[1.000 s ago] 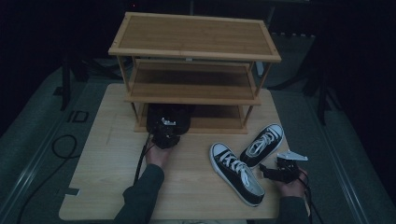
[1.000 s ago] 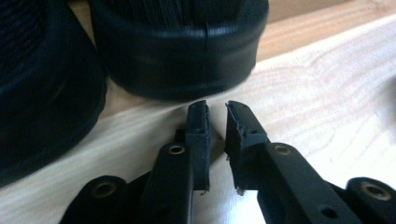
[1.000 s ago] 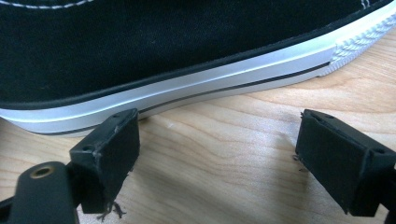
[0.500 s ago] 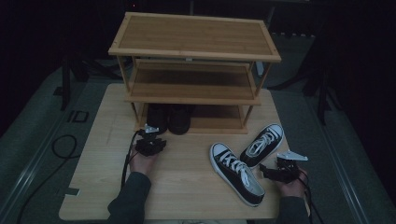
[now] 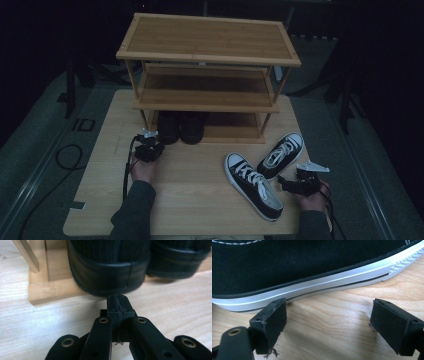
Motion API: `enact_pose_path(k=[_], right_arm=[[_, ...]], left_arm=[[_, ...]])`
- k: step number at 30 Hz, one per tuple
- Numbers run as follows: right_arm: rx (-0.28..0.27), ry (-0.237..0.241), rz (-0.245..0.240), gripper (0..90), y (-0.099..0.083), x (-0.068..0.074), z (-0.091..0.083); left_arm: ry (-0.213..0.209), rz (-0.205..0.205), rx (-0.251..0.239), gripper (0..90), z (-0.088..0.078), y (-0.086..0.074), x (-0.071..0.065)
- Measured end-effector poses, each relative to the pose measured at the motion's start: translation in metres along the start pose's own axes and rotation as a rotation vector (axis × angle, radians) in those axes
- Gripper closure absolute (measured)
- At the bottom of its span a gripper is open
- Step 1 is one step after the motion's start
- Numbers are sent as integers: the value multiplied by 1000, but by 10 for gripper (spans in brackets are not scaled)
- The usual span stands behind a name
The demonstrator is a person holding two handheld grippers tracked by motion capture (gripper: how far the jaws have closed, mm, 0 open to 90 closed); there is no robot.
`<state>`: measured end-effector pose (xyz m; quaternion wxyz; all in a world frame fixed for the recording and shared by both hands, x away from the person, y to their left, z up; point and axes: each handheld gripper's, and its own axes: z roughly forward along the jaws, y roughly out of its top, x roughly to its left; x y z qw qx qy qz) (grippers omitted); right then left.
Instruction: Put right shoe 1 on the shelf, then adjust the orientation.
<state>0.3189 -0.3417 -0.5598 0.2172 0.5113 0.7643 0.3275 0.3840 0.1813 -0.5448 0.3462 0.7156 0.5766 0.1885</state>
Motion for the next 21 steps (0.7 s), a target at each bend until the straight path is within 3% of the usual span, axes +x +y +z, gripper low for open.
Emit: enact_pose_path(k=[6,13,21], right_arm=[[0,0,0,138,0,0,0],[0,0,0,138,0,0,0],[0,0,0,138,0,0,0]], left_arm=[[-10,3,-5,889,1,0,0],[-35,48,1,789,1,-18,-6],[-48,96,-28,671,-4,-29,-10]])
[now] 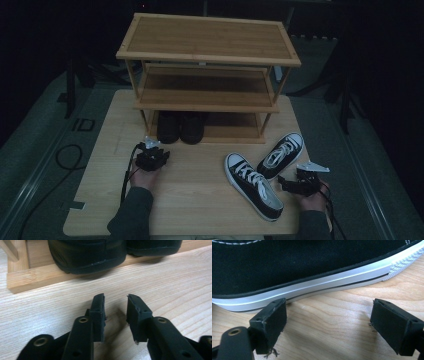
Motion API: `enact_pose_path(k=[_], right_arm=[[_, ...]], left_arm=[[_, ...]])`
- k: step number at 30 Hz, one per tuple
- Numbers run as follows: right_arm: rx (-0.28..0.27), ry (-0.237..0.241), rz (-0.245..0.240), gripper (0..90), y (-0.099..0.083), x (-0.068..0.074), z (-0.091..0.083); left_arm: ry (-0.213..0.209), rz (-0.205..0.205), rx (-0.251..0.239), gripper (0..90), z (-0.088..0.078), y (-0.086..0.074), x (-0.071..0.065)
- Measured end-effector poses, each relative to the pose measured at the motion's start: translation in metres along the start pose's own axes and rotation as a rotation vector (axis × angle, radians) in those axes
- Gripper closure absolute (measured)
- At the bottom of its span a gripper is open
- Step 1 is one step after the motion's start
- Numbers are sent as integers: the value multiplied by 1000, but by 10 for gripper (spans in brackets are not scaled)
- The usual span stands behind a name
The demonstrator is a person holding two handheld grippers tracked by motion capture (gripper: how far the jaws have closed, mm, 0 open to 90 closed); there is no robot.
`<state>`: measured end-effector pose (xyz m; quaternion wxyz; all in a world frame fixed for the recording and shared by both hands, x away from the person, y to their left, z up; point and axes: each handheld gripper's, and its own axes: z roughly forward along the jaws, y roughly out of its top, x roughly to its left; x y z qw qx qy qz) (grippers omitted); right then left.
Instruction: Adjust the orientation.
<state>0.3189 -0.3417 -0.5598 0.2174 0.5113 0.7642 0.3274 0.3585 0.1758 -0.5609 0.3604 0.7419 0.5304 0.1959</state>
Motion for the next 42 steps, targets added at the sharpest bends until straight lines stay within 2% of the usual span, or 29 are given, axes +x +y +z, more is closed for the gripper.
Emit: enact_pose_path(k=[11,14,17,23,25,29,33,35,39,42], right_arm=[[1,4,-4,138,0,-1,0],[1,8,-8,139,0,-1,0],[0,15,-14,146,0,-2,0],[-8,53,-52,271,1,-2,-2],[-1,61,-61,380,2,-2,-4],[25,79,-58,509,5,-3,-7],[62,120,-83,553,8,-1,-10],[88,119,-107,552,9,3,-11],[78,122,-151,527,13,7,-16],[84,140,-155,538,17,8,-22]], left_arm=[[24,44,0,623,-1,-3,-7],[41,72,4,605,-1,-3,-10],[38,69,4,602,-1,-3,-10],[35,69,4,596,-1,-3,-10],[34,69,4,594,-1,-3,-10],[29,68,4,589,-1,-3,-10],[29,72,5,589,-2,-3,-10],[29,74,6,589,-2,-4,-10],[24,73,5,585,-2,-4,-11],[25,74,5,585,-2,-4,-11]])
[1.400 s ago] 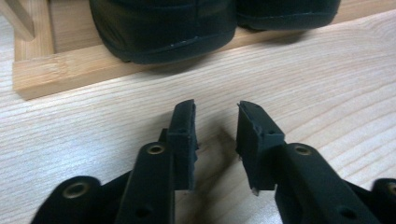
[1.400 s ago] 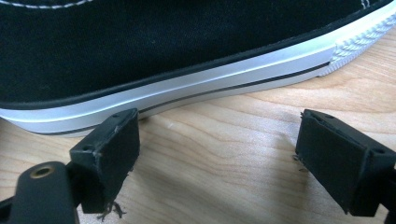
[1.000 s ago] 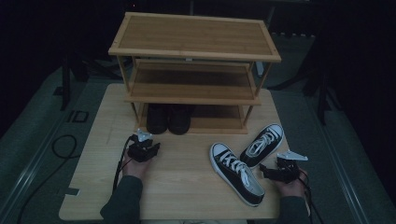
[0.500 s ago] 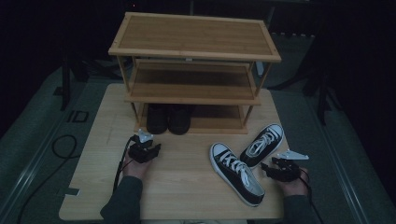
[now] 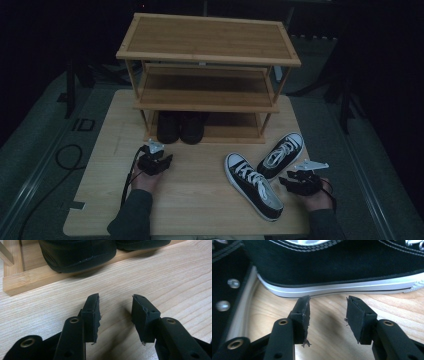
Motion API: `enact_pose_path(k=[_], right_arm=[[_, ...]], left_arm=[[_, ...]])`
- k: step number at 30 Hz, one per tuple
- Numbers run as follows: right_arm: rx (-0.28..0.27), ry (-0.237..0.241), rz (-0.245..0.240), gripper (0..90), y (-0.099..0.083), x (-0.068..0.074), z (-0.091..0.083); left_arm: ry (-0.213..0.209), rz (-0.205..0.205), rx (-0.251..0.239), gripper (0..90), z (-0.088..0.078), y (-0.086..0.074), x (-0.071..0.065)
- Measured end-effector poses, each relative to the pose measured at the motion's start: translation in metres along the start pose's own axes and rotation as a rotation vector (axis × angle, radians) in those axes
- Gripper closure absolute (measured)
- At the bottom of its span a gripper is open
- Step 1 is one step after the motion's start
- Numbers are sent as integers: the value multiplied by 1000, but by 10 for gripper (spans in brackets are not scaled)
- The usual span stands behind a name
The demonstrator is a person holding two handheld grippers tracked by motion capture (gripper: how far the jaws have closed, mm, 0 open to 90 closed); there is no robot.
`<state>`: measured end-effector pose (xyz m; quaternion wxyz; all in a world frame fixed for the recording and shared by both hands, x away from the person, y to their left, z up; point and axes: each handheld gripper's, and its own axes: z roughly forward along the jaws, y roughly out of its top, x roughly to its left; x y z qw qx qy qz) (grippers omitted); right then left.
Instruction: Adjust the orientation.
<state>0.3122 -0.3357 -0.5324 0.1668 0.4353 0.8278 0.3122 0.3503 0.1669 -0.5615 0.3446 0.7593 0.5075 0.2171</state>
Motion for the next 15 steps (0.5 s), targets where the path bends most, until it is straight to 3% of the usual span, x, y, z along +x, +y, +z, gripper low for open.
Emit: enact_pose_path(k=[5,15], right_arm=[[25,13,-28,556,6,6,-12],[14,82,-61,581,17,19,-39]], left_arm=[[0,0,0,585,0,0,0],[0,2,0,585,0,0,-1]])
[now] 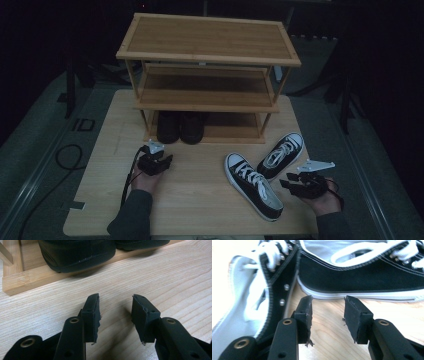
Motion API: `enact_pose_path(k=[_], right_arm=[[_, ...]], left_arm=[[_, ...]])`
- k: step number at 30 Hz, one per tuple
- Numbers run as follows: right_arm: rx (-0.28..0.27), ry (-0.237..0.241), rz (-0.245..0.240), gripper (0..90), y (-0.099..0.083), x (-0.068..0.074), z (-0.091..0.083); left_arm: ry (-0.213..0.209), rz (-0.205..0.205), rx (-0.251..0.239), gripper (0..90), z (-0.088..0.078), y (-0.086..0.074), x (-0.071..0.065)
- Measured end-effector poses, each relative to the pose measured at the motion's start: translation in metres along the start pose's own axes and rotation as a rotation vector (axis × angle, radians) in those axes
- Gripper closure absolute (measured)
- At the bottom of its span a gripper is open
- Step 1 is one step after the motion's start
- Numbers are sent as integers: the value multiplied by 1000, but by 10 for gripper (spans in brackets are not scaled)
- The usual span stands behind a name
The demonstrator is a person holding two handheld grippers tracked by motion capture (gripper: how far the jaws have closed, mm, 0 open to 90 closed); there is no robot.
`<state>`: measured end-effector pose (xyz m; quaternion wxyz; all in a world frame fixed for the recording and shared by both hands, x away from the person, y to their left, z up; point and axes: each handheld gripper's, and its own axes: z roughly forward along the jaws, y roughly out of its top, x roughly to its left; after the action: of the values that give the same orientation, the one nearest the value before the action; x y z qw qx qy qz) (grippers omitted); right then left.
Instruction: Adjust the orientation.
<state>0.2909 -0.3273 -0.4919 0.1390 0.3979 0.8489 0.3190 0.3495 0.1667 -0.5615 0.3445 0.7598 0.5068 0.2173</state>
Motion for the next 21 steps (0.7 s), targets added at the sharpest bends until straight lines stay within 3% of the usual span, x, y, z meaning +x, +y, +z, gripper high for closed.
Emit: enact_pose_path(k=[8,21], right_arm=[[-1,32,-66,589,10,13,-7],[-2,109,-104,589,23,29,-12]], left_arm=[[-1,2,1,585,0,0,0],[-1,2,1,585,0,0,0]])
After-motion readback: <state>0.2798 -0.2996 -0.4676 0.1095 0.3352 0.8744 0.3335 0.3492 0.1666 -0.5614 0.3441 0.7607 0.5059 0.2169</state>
